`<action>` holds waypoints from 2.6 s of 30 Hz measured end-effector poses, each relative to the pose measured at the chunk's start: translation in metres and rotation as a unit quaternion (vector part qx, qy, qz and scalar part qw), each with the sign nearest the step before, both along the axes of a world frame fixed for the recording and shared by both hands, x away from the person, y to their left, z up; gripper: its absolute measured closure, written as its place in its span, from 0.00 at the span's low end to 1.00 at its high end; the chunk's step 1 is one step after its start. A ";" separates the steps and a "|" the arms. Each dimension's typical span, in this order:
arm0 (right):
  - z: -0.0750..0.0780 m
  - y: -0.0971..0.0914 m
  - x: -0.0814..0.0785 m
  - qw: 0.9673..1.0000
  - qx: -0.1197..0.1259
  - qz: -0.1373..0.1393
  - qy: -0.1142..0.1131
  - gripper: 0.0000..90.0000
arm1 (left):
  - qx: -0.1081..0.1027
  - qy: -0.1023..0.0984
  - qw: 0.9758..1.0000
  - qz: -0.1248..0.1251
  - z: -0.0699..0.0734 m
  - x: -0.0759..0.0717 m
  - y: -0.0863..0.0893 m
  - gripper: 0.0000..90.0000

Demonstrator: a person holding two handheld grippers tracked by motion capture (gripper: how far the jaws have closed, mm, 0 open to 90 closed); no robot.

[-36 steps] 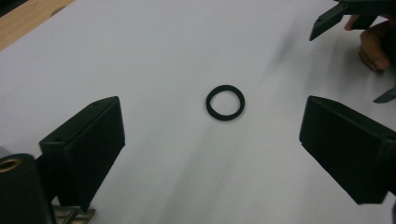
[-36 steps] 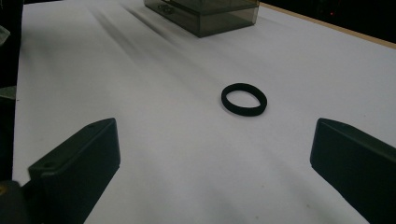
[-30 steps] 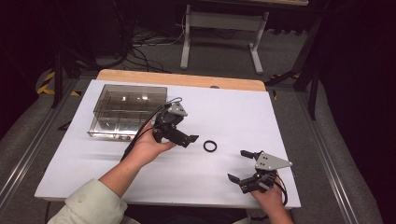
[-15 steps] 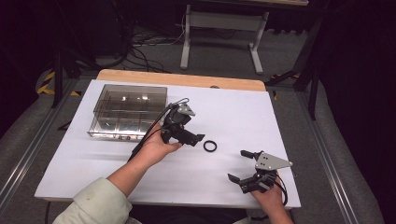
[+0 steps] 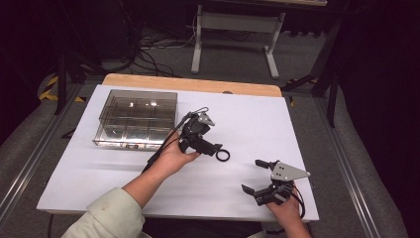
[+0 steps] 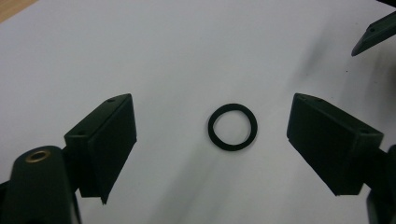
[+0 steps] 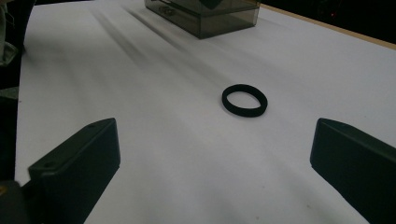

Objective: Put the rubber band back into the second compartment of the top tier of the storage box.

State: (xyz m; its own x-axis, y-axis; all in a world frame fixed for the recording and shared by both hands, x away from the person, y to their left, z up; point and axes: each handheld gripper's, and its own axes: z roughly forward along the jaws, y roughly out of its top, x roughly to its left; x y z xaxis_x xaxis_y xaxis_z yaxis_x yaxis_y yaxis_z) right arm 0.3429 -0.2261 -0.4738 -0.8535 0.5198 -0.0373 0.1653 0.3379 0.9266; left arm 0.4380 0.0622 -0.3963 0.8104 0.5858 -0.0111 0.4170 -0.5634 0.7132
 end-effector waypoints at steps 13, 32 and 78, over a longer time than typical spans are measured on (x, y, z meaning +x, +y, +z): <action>0.000 0.000 0.000 1.000 0.000 0.001 0.001 0.03 | 0.028 0.018 0.999 -0.020 -0.021 0.008 -0.019 0.33; 0.000 0.001 0.000 1.000 -0.004 0.002 -0.001 0.03 | 0.064 0.041 0.997 -0.024 -0.046 0.017 -0.032 0.53; 0.000 0.001 -0.001 1.000 -0.003 0.004 -0.002 0.03 | 0.041 0.059 0.997 0.001 -0.042 0.016 -0.032 0.96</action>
State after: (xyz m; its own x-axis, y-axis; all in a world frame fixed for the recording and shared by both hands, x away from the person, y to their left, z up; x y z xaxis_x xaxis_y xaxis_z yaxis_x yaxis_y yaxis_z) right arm 0.3423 -0.2255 -0.4742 -0.8578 0.5121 -0.0438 0.1586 0.3449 0.9251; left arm 0.4544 0.0298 -0.4382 0.8055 0.5898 -0.0577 0.4957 -0.6171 0.6111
